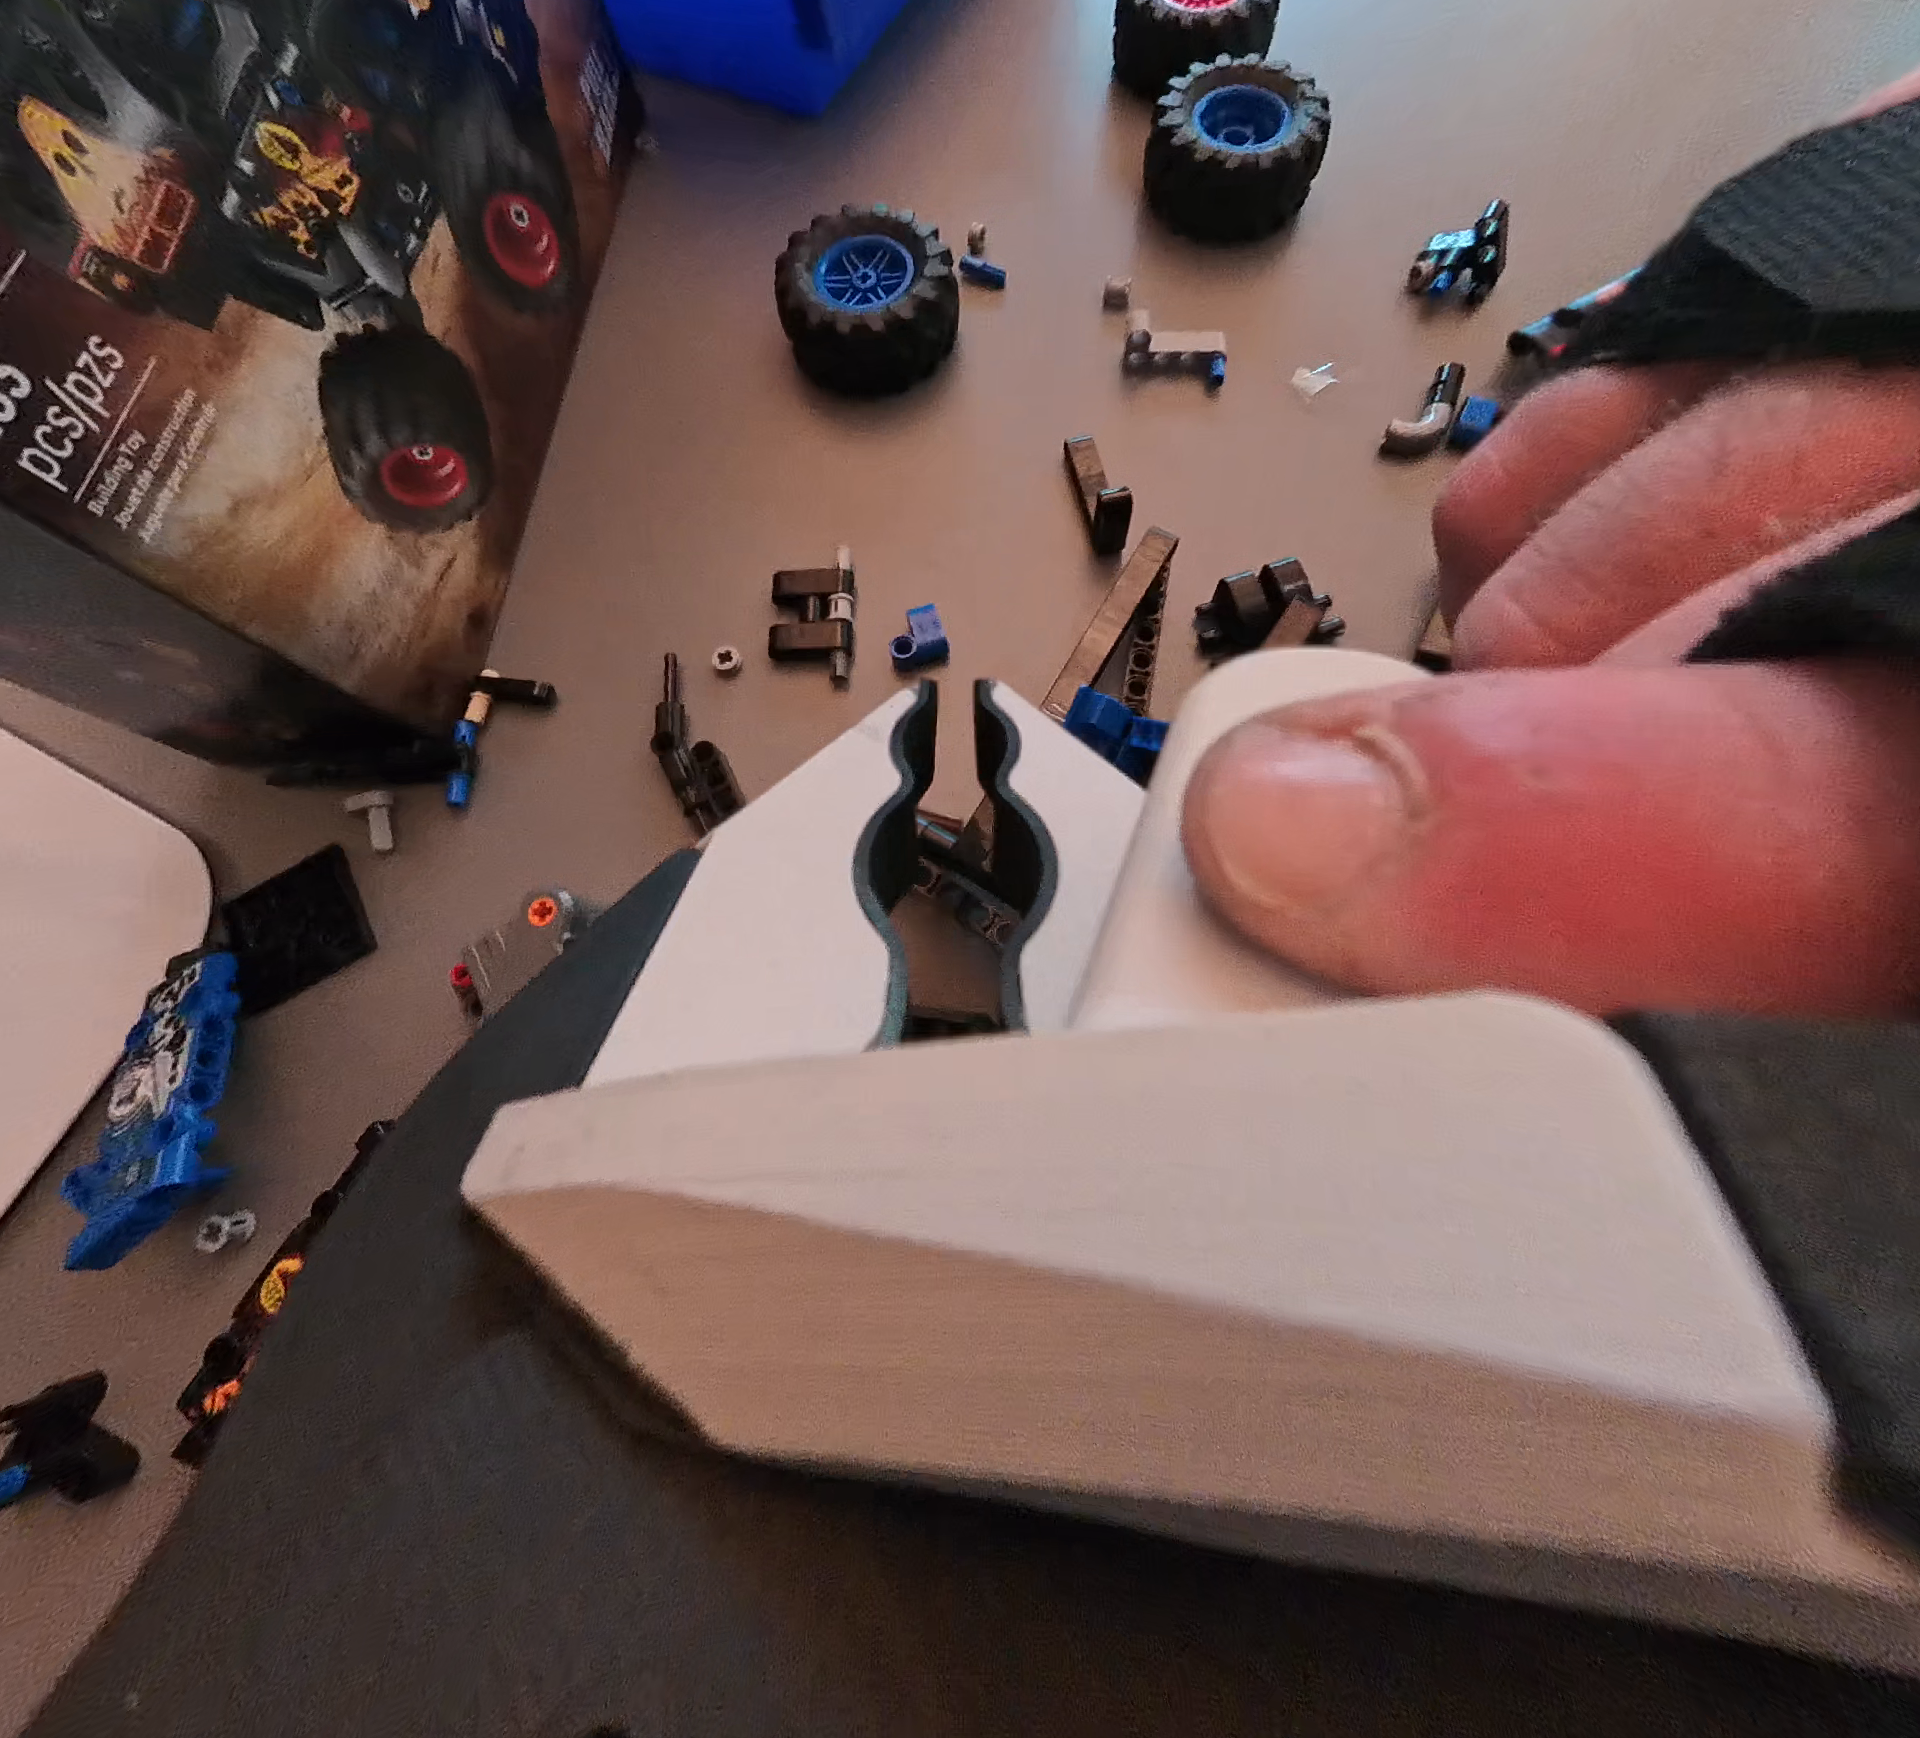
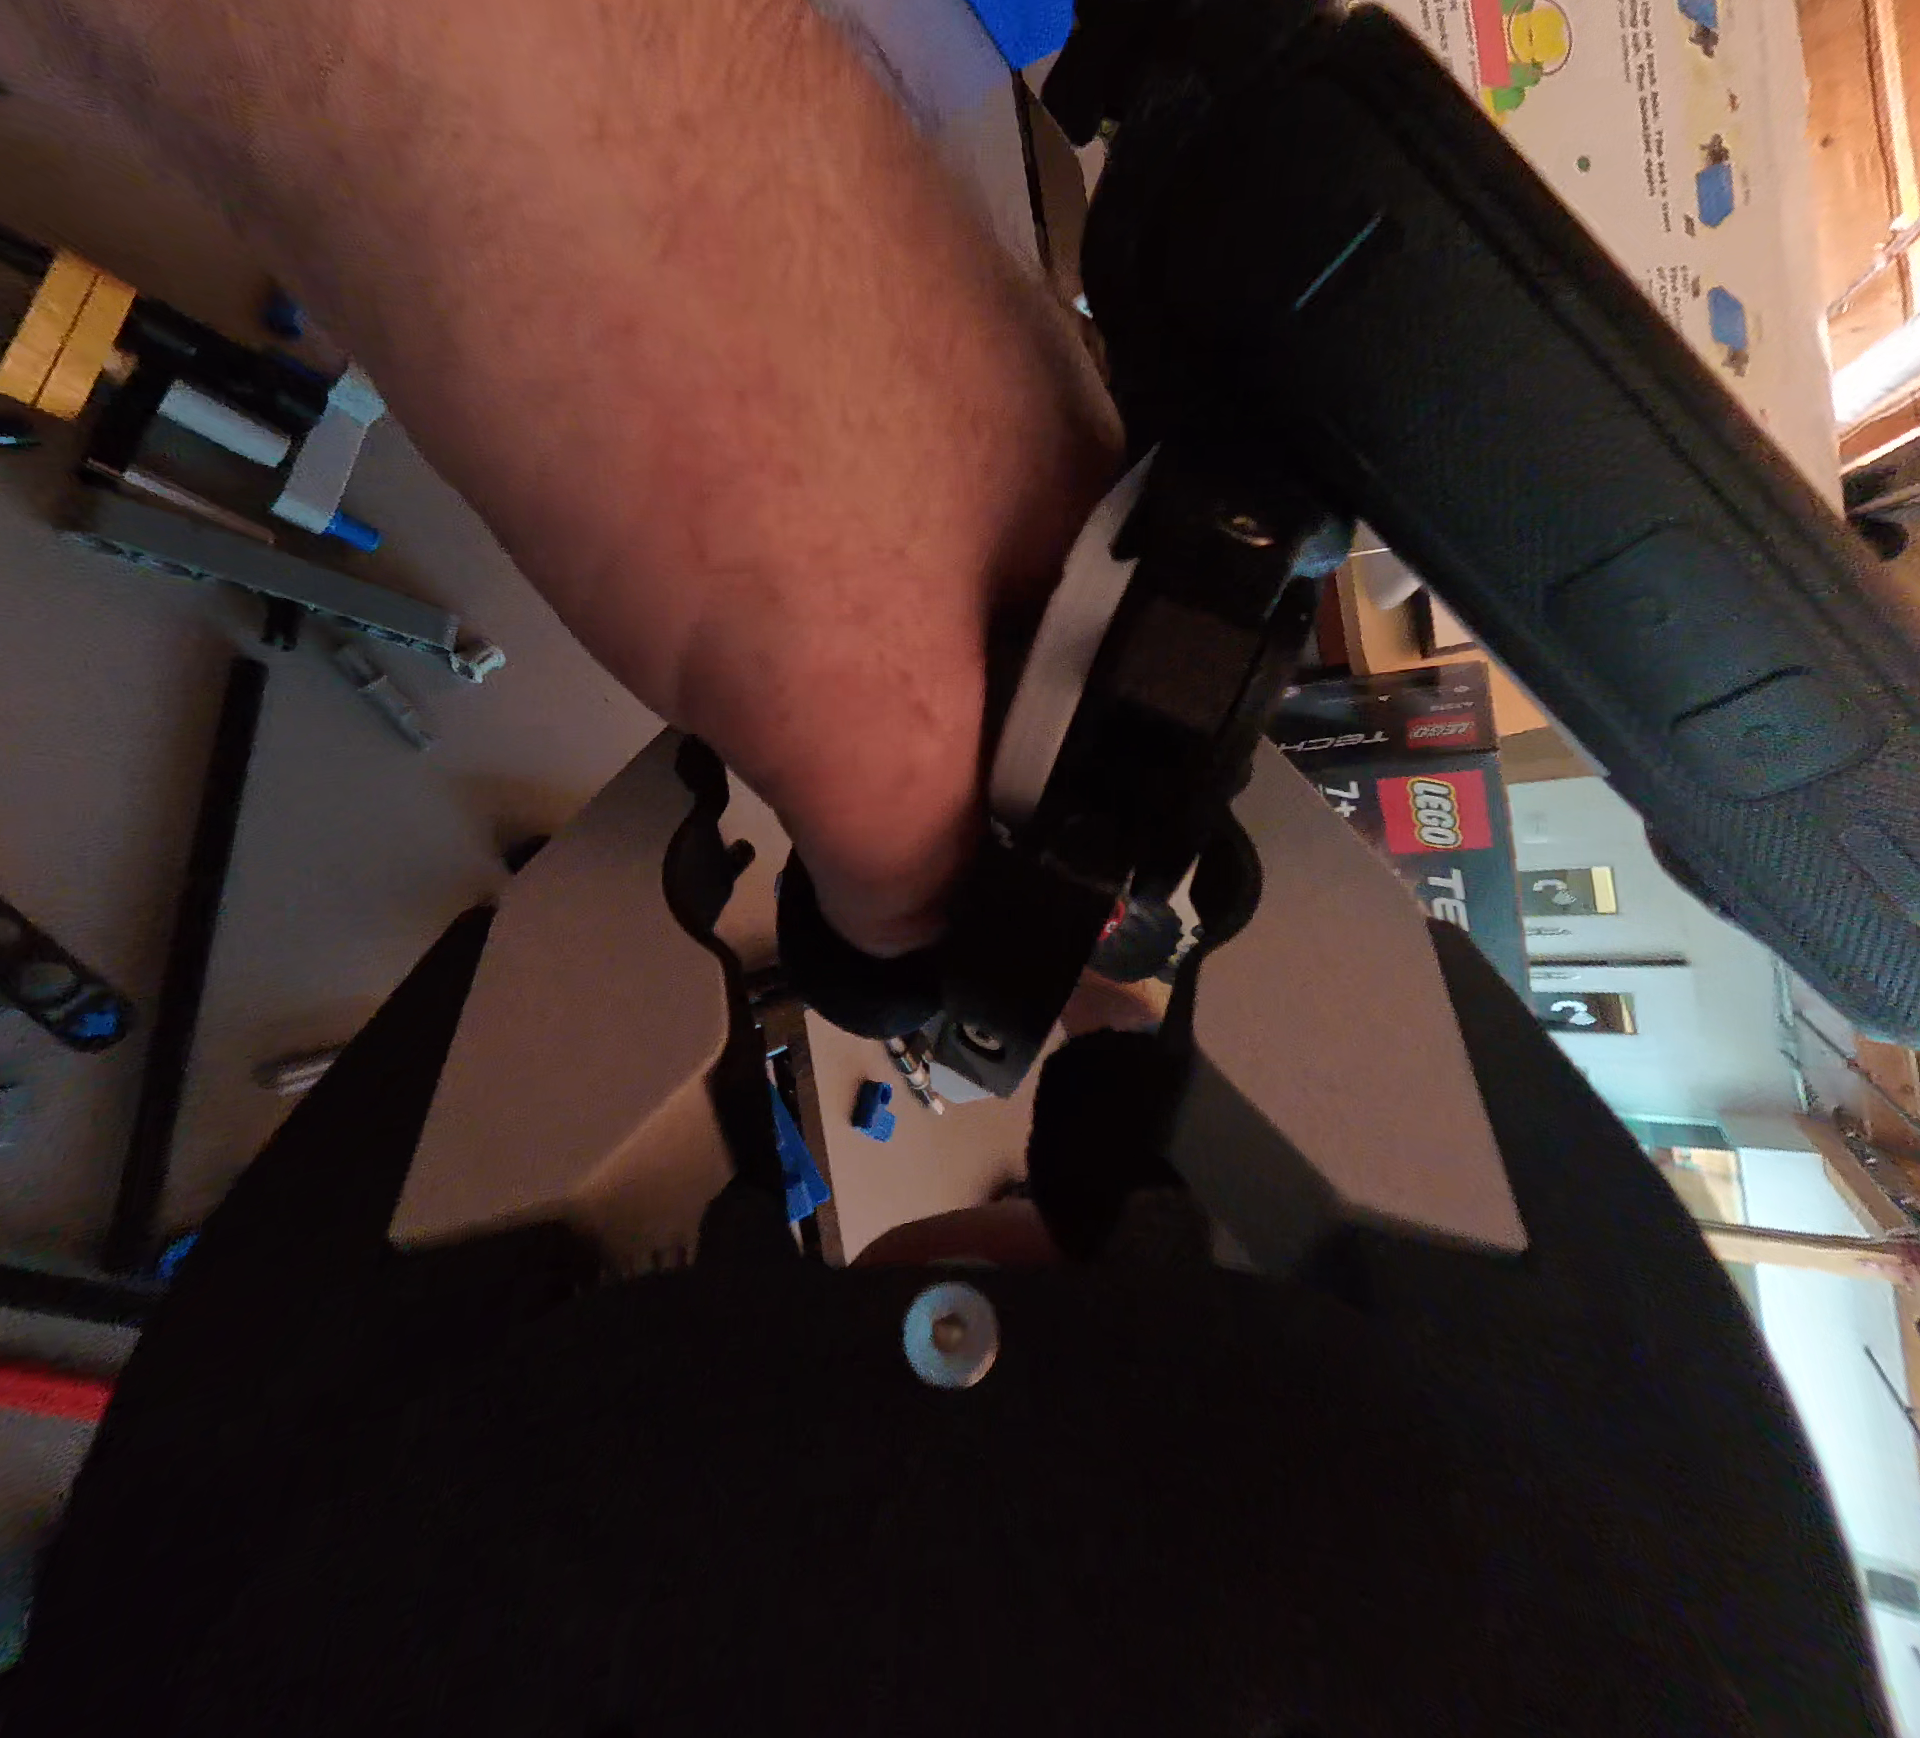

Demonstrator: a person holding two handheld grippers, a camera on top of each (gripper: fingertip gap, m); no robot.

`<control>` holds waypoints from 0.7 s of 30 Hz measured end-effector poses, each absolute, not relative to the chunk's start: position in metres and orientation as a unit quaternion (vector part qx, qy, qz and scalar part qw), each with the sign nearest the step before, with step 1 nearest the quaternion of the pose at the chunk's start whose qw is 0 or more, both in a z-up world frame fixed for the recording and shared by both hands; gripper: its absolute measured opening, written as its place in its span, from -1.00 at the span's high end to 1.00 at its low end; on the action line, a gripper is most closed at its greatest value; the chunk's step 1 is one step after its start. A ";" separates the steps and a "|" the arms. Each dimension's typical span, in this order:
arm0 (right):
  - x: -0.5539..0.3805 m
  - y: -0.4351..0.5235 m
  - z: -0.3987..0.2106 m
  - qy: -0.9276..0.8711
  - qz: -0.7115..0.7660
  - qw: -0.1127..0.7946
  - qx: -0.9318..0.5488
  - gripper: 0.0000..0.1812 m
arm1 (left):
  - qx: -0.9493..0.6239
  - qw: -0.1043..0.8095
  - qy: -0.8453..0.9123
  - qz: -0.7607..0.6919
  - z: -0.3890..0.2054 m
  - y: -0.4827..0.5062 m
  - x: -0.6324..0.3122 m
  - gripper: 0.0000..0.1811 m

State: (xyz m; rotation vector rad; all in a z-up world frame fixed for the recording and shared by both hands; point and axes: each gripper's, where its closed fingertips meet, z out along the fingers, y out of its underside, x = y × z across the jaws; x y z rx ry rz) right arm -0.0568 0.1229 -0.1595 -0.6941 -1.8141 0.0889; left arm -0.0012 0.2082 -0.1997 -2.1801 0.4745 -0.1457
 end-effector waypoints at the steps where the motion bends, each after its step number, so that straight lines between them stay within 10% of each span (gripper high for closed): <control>1: -0.058 0.122 -0.160 -0.767 0.039 0.566 -0.301 0.01 | -0.877 0.438 0.187 -0.057 -0.199 0.209 -0.002 0.92; 12: -0.061 0.129 -0.160 -0.754 0.010 0.578 -0.311 0.07 | -0.883 0.414 0.222 -0.010 -0.207 0.216 -0.010 0.65; 21: -0.061 0.129 -0.156 -0.766 0.084 0.557 -0.308 0.16 | -0.878 0.411 0.240 0.041 -0.209 0.222 -0.023 1.00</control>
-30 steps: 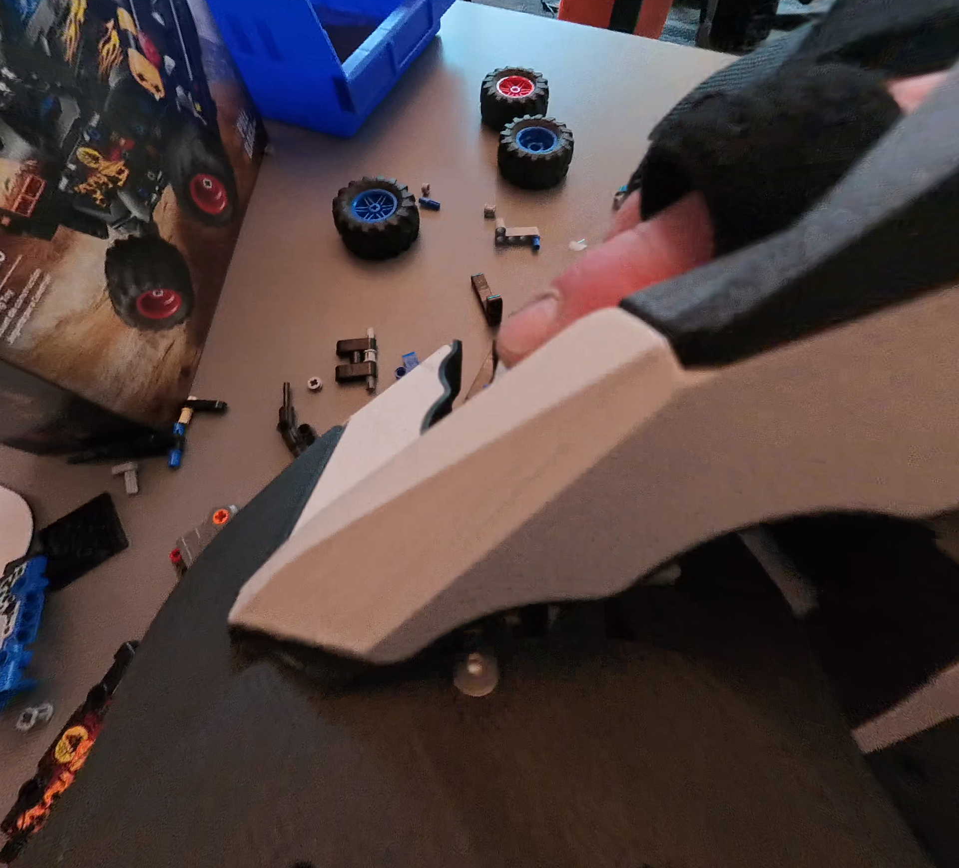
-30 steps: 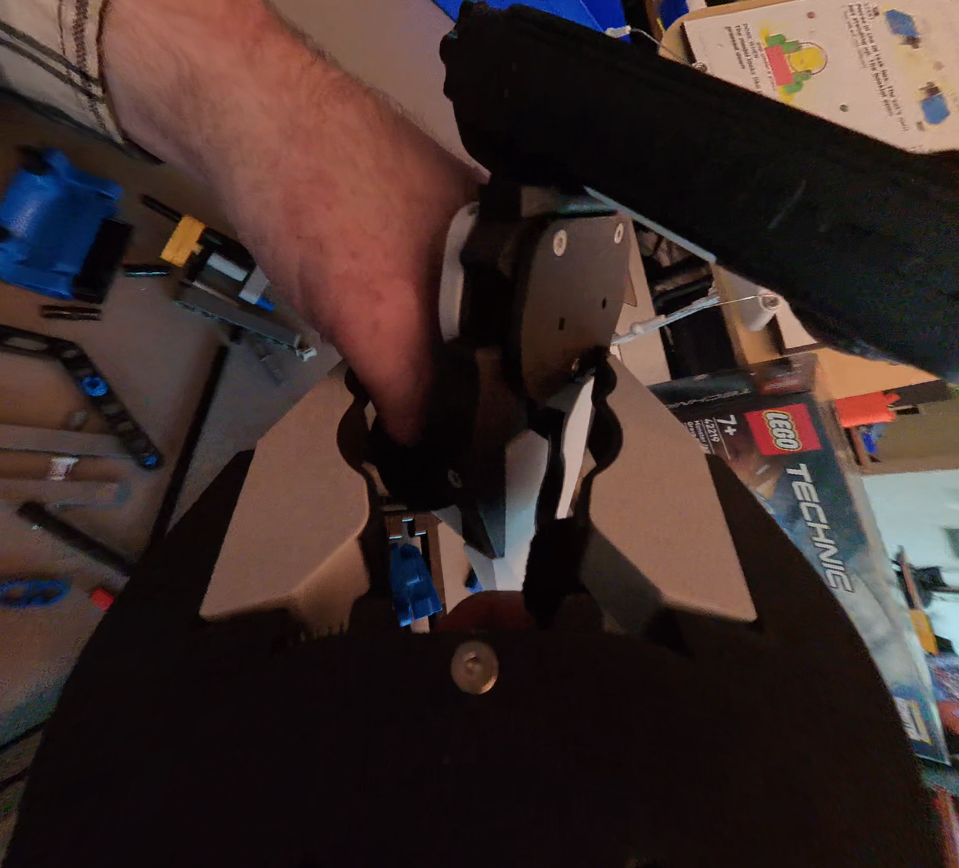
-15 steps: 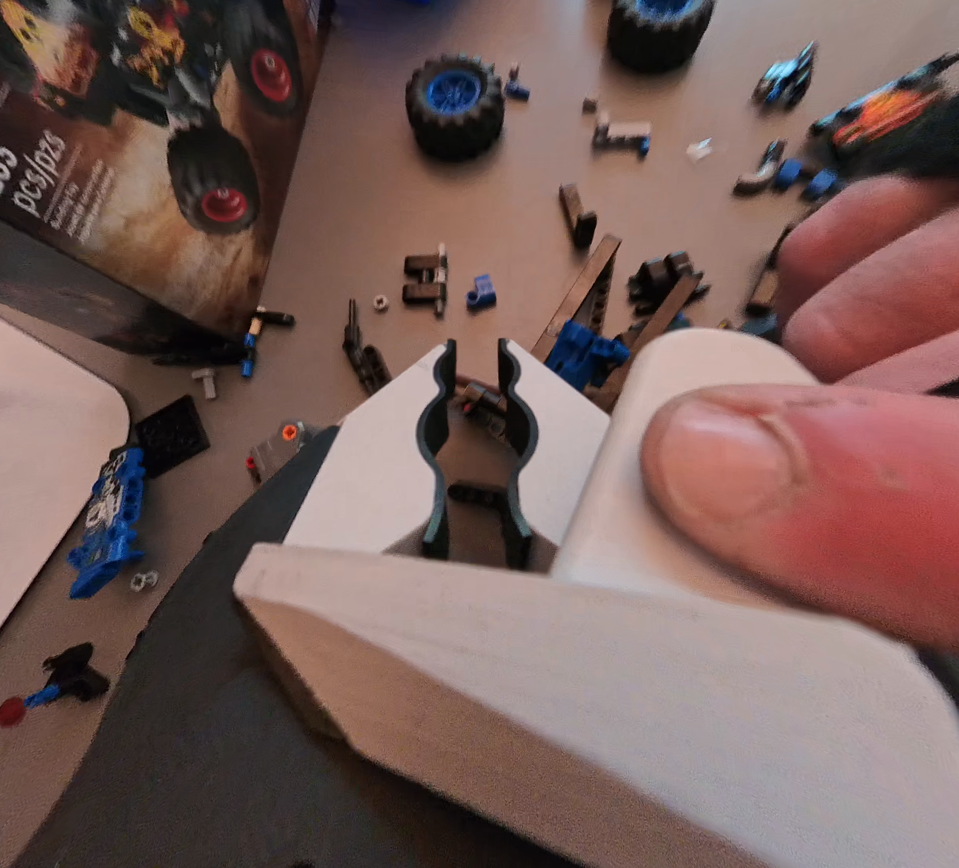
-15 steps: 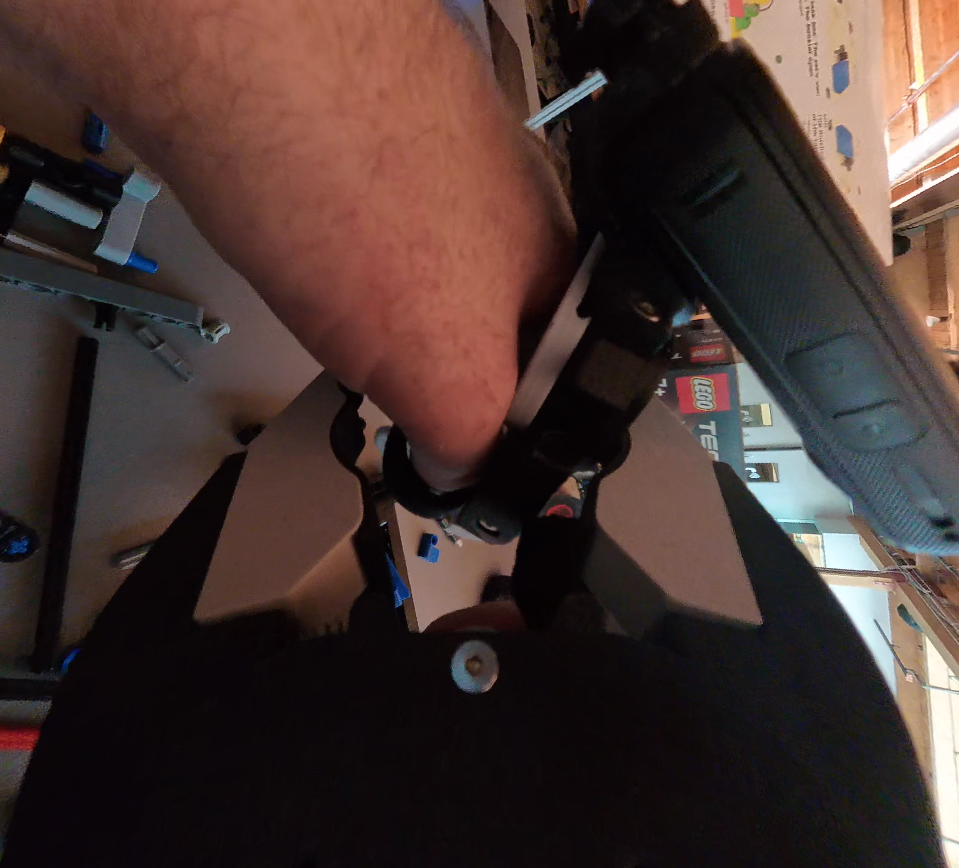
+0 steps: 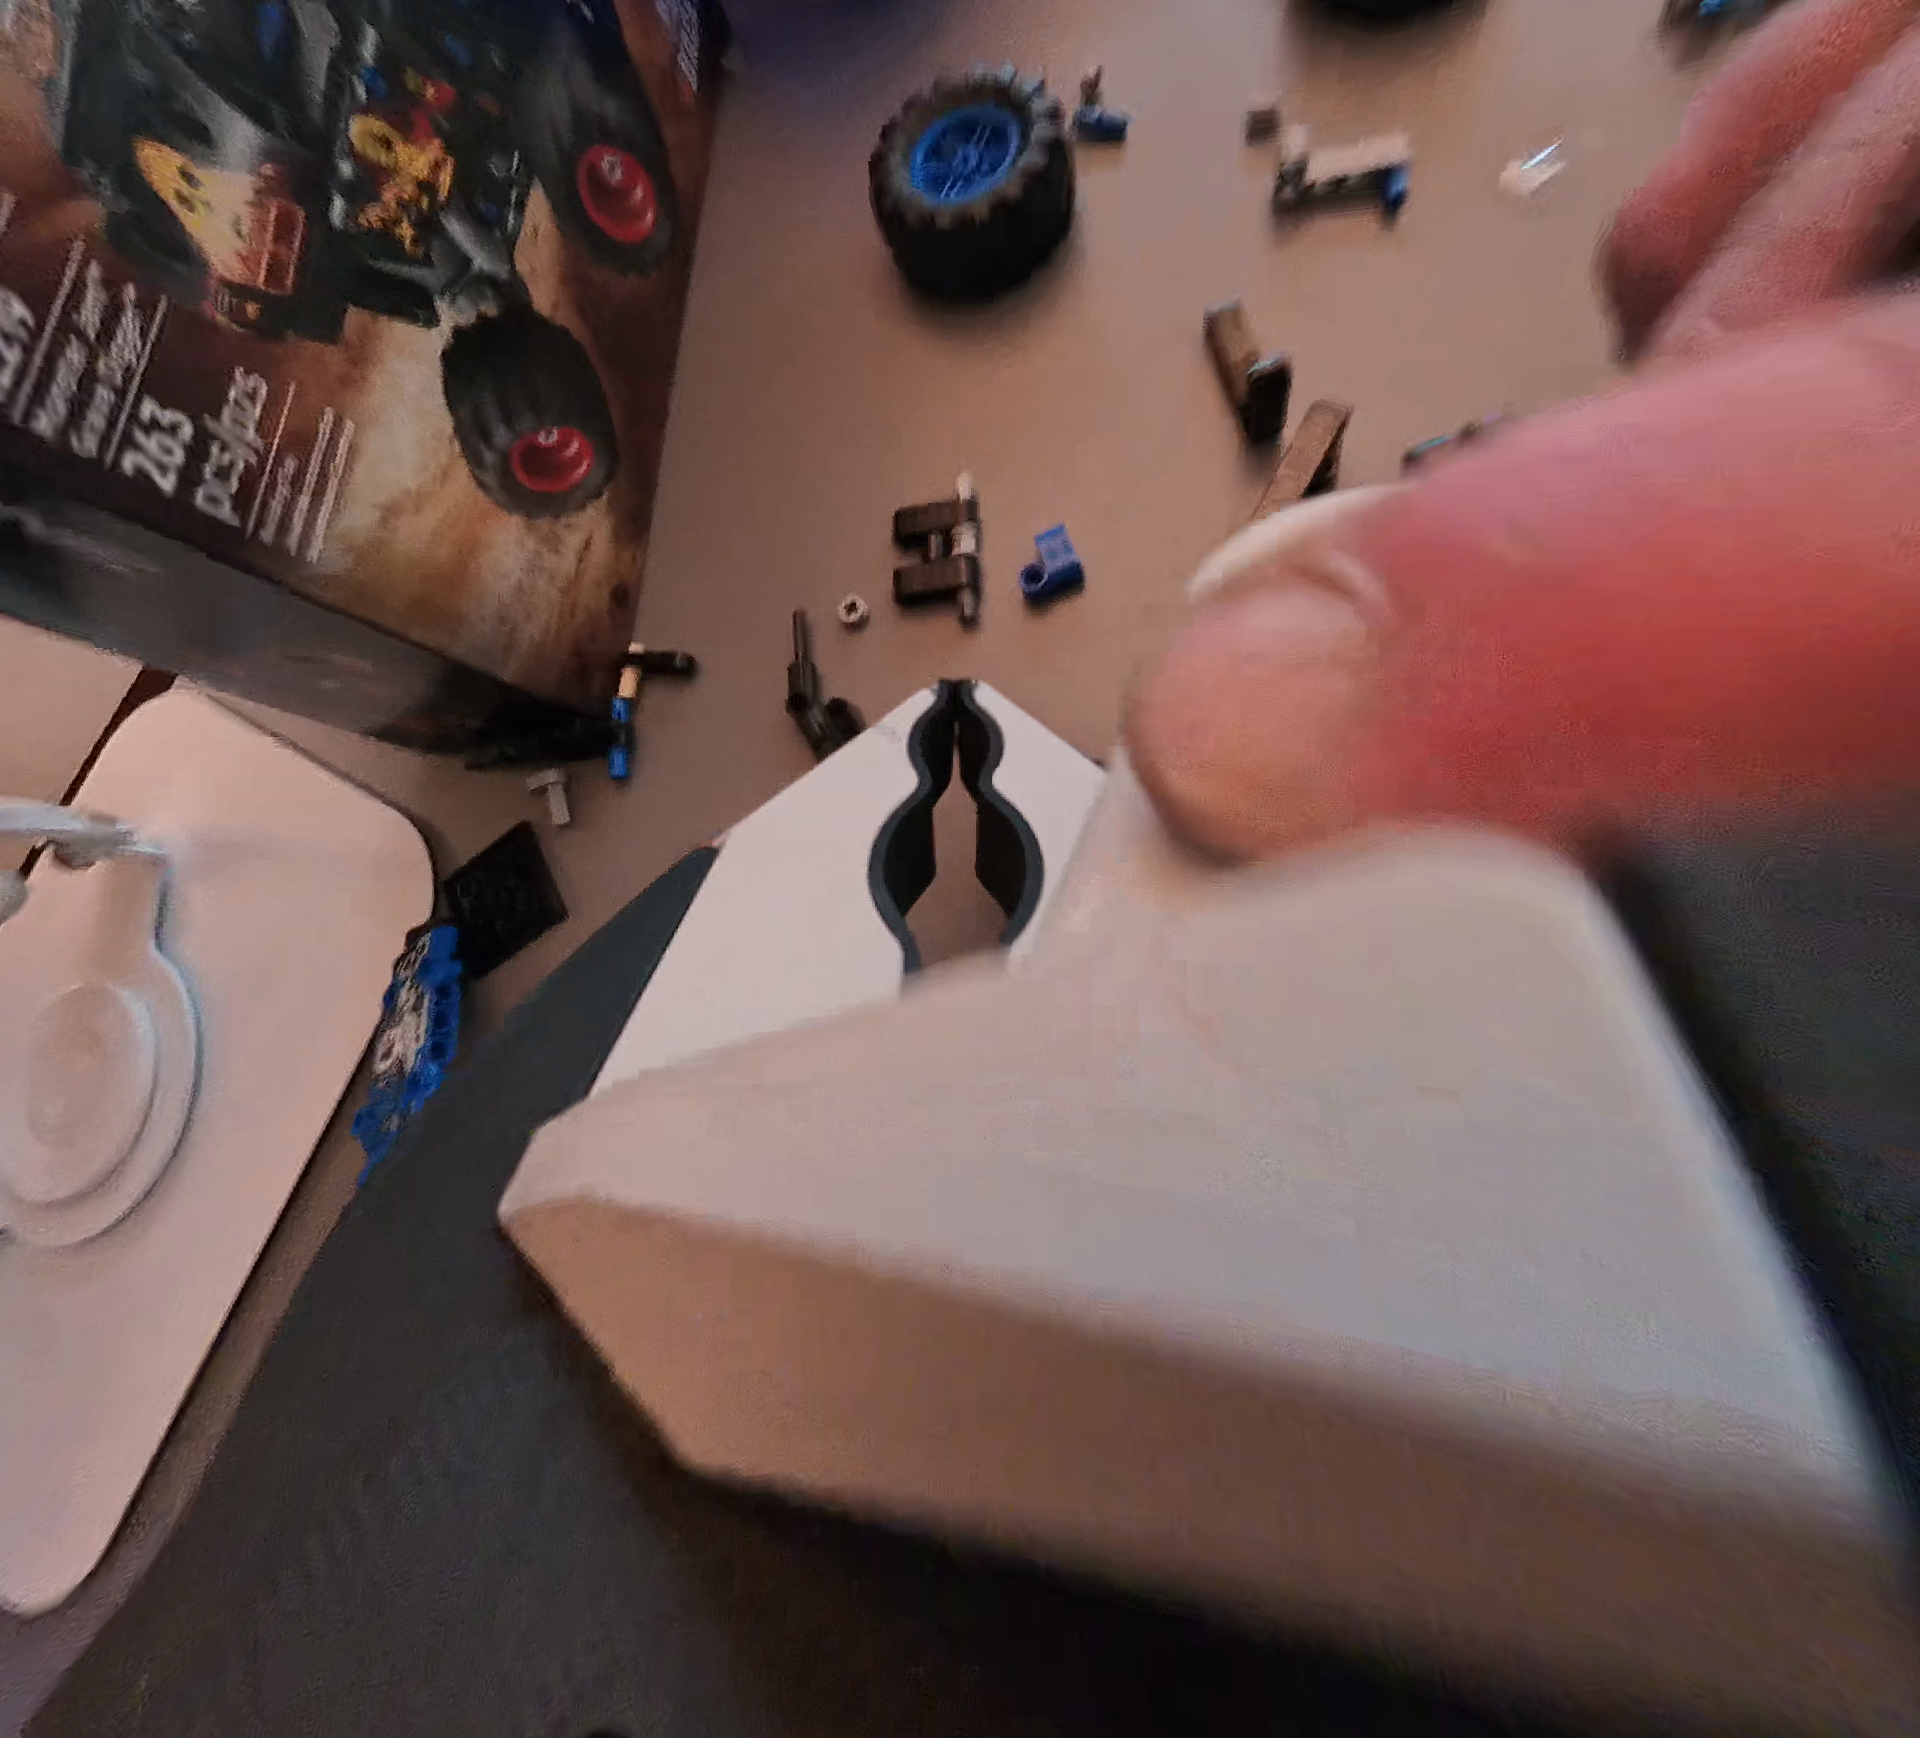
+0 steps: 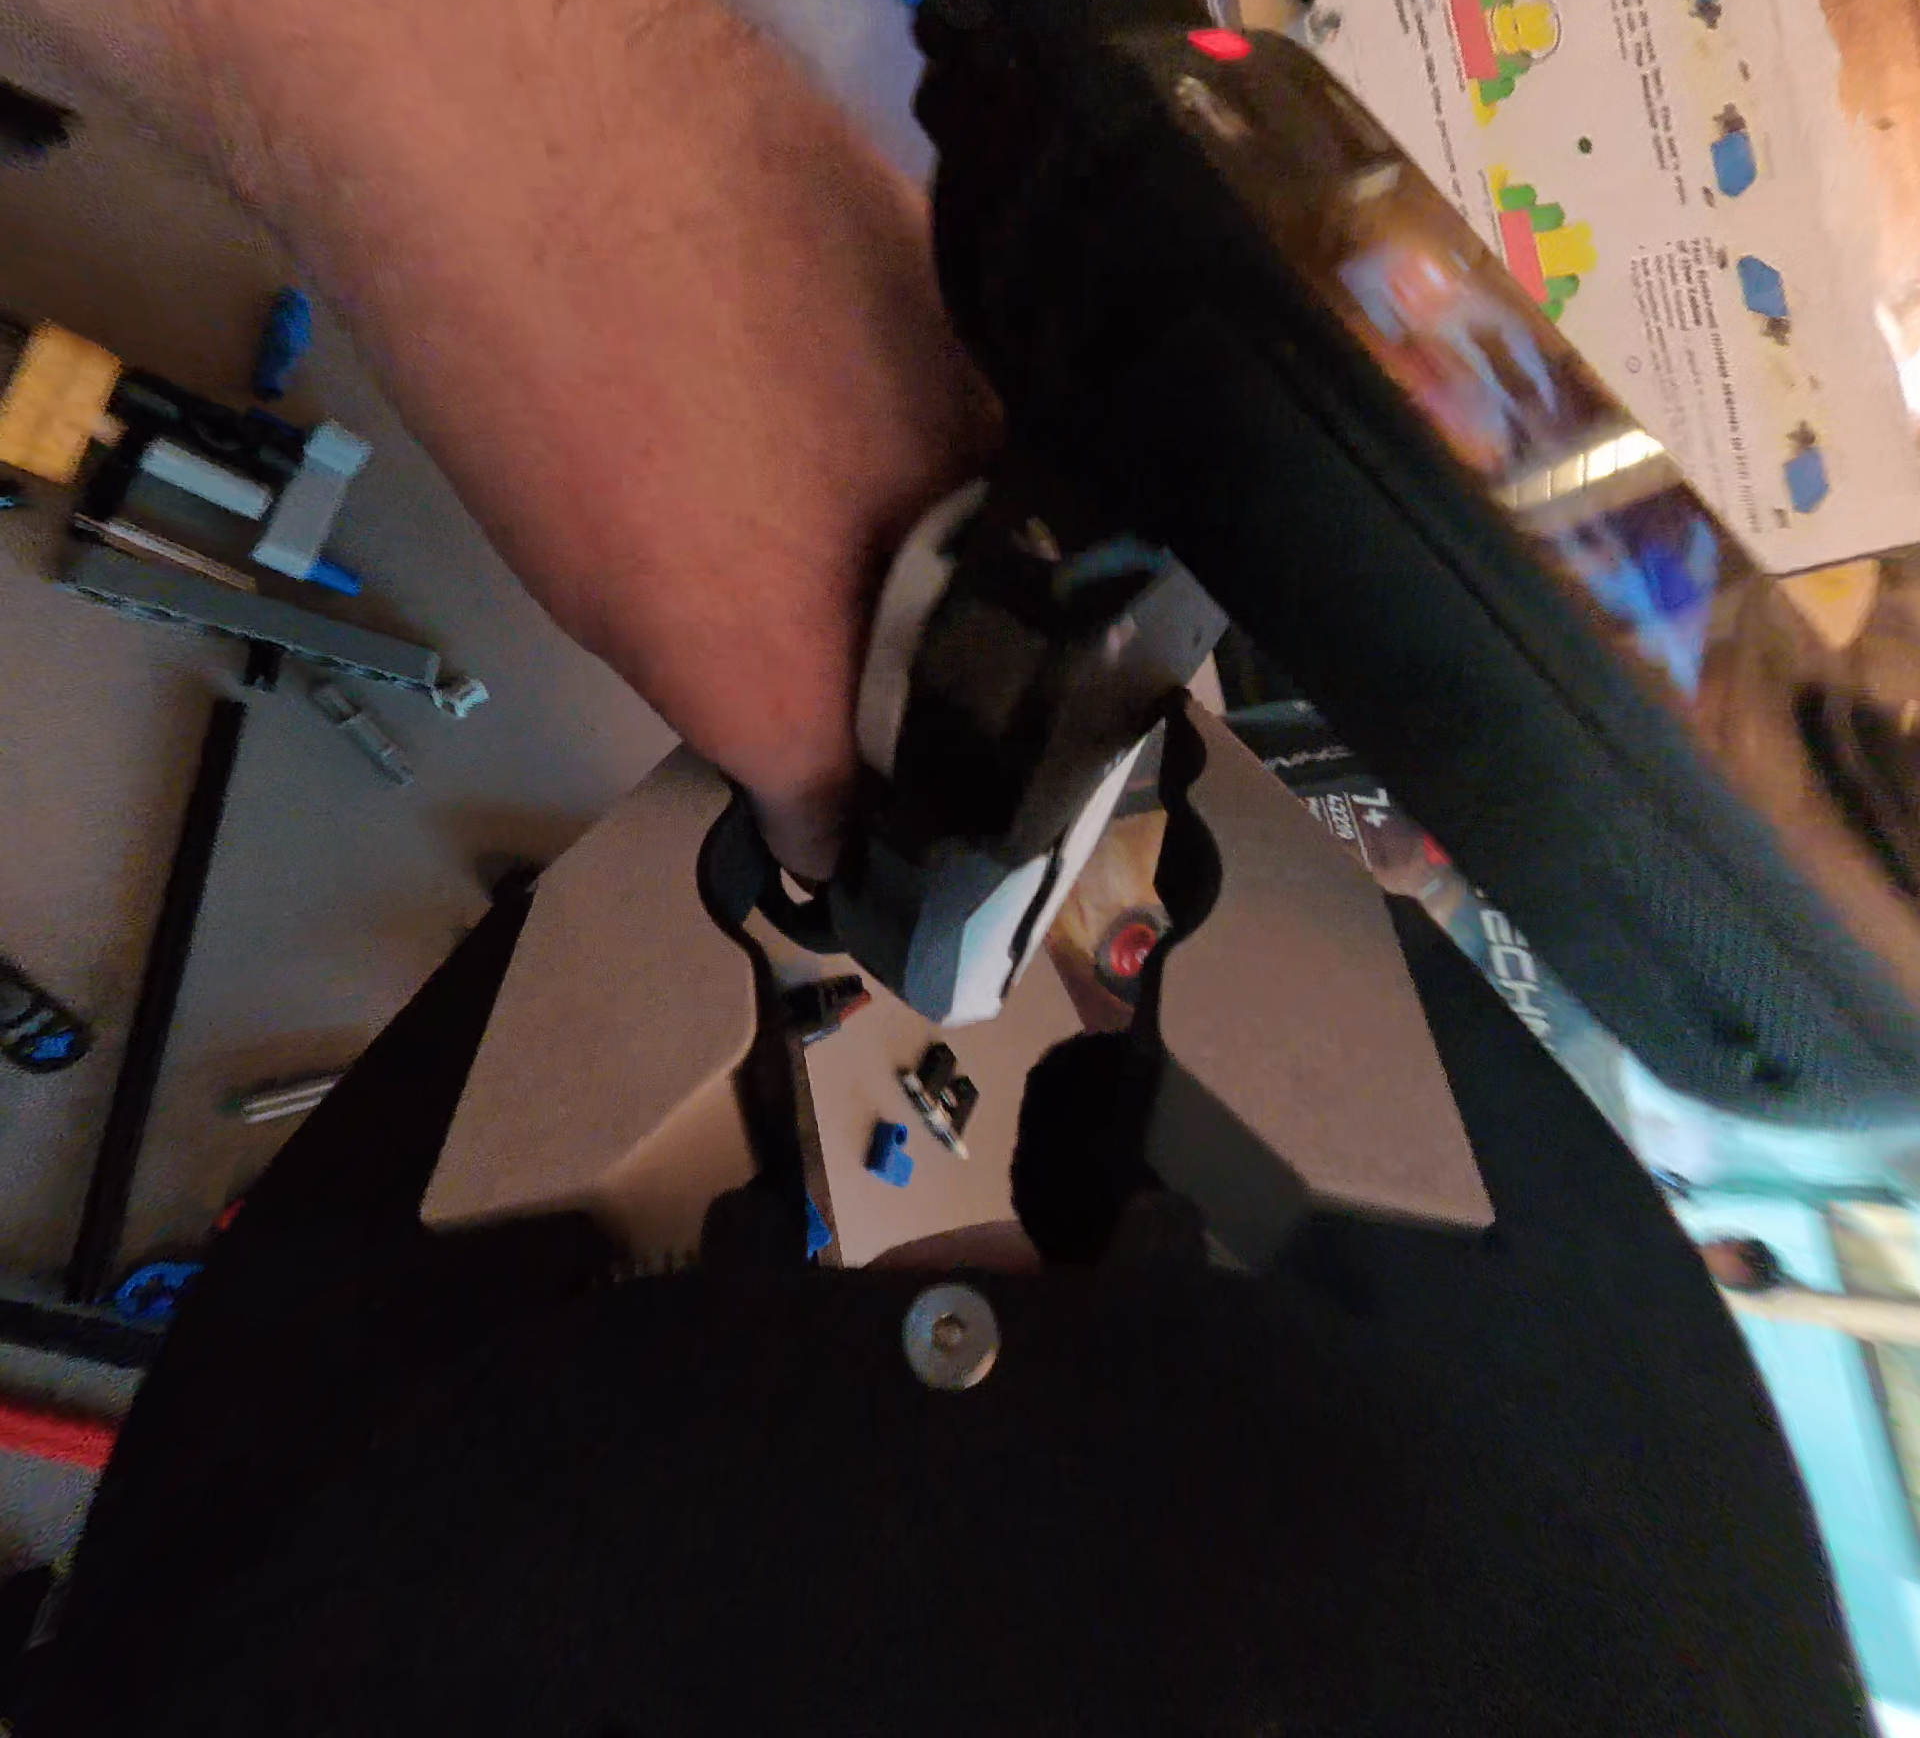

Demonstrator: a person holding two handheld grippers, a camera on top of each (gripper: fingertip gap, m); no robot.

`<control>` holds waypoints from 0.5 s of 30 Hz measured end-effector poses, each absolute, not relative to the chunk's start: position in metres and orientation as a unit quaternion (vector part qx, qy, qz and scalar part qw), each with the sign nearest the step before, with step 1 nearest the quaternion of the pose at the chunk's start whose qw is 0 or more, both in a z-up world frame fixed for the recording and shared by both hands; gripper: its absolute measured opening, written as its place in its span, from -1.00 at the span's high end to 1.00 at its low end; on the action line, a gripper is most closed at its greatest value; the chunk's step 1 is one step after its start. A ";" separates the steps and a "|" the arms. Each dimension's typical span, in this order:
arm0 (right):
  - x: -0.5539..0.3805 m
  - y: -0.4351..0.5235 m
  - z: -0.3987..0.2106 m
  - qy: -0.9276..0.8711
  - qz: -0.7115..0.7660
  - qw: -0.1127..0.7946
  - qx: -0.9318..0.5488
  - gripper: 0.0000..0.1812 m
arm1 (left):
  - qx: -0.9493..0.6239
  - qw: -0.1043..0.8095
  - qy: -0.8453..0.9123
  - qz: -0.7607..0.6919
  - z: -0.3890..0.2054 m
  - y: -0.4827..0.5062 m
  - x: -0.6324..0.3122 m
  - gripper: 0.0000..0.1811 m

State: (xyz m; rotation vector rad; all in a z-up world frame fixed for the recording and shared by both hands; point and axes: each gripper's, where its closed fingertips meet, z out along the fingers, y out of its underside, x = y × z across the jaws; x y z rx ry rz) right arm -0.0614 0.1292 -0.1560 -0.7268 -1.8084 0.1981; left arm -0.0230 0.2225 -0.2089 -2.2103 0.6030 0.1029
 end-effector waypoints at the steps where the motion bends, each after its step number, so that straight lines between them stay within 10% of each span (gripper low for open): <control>1: -0.059 0.127 -0.152 -0.769 0.122 0.547 -0.308 0.16 | -0.871 0.421 0.252 0.030 -0.202 0.223 -0.019 1.00; 8: -0.025 0.122 -0.105 -0.739 0.386 0.458 -0.308 0.14 | -0.783 0.524 0.323 0.084 -0.151 0.225 -0.008 1.00; 15: -0.029 0.110 -0.094 -0.739 0.332 0.541 -0.227 -0.39 | -0.696 0.568 0.407 0.166 -0.125 0.219 0.023 1.00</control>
